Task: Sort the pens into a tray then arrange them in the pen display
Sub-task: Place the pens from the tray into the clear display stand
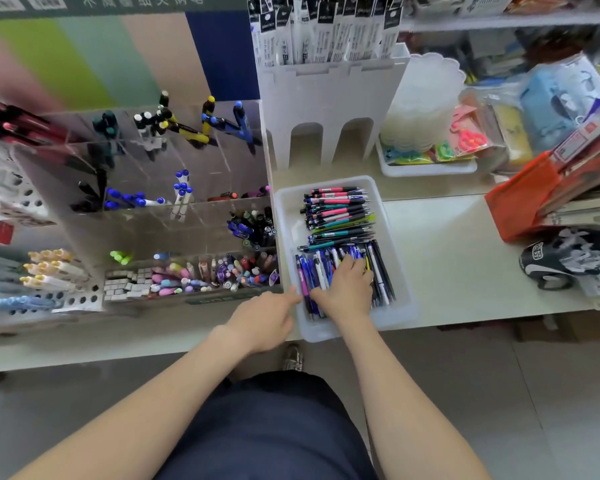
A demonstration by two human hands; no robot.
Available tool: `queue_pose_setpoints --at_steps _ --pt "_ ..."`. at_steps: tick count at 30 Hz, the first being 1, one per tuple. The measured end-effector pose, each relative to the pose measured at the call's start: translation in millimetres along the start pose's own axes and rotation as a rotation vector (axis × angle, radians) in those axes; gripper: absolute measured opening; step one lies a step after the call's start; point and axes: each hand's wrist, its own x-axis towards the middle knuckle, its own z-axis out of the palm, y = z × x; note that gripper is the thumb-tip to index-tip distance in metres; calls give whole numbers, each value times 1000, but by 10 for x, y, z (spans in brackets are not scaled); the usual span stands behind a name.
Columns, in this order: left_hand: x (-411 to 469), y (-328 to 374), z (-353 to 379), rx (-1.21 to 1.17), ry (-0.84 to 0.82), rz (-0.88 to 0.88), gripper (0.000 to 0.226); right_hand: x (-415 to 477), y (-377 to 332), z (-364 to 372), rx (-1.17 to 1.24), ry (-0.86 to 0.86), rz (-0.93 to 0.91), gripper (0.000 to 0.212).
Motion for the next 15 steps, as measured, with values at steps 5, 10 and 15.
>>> queue_pose_setpoints --at_steps 5,10,15 --pt "15 -15 41 19 8 -33 62 14 -44 -17 -51 0 -15 64" --pt "32 26 30 24 13 -43 59 43 -55 71 -102 28 -43 64" --pt "39 49 -6 26 5 -58 59 35 -32 56 14 2 -32 51"
